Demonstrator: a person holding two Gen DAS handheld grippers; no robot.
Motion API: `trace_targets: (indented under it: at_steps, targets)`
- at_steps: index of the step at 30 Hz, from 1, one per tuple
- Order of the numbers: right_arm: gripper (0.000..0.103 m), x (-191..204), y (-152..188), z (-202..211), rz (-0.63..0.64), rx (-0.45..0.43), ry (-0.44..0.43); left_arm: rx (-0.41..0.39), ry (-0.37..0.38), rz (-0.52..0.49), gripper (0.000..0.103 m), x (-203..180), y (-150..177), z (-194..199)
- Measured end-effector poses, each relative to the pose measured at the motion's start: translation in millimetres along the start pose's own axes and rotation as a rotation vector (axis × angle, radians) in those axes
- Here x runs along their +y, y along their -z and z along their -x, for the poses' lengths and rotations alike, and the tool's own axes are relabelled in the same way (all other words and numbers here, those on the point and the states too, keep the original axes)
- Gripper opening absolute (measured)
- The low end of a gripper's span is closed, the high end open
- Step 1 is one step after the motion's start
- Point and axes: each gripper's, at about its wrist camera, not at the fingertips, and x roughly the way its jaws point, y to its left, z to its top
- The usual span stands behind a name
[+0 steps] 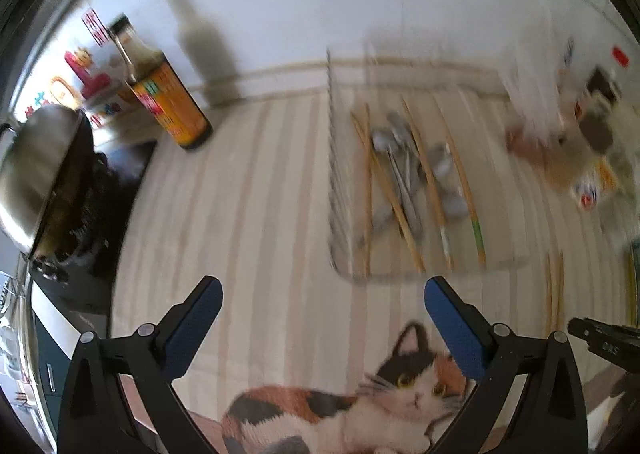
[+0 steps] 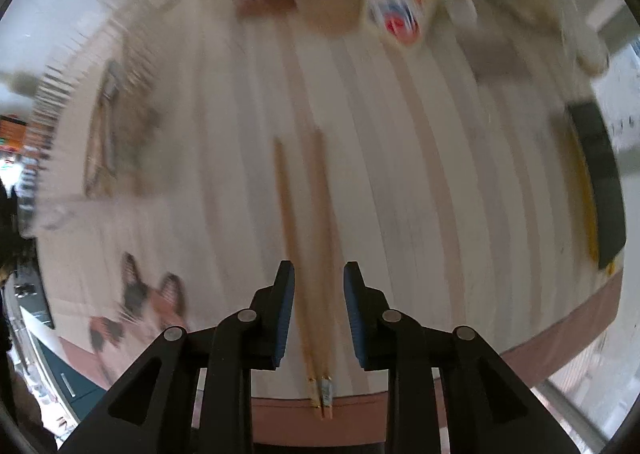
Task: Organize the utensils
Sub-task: 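Move both open grippers back to the last wooden chopsticks, then grasp a wooden chopstick with the right gripper while the left grasps the other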
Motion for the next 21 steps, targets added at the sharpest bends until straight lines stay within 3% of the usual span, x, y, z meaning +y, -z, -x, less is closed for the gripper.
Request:
trace_targets:
  at_steps: [6, 10, 13, 16, 21]
  targets:
    - [0.025, -6.1, 18.5, -27.1, -0.027, -0.004, 0.066, 0.032, -0.017, -0.058, 0.103, -18.5, 30.9, -11.6]
    - [0.007, 3.3, 22.8, -25.8, 0.035, -0.025, 0.147, 0.064, -0.032, -0.059, 0.103, -33.9, 44.5, -15.4]
    - [0.007, -7.1, 22.5, -22.4, 0.036, -0.015, 0.15, 0.078, -0.032, -0.069, 0.103, -56.9, 55.4, -13.0]
    - [0.007, -30.6, 24.9, -17.7, 0.046, 0.003, 0.149, 0.09, -0.003, -0.085, 0.103, -89.7, 62.4, -8.6]
    - [0.007, -83.2, 25.7, -6.8, 0.05, 0.02, 0.159, 0.159, 0.109, -0.124, 0.103, -158.1, 65.7, -15.5]
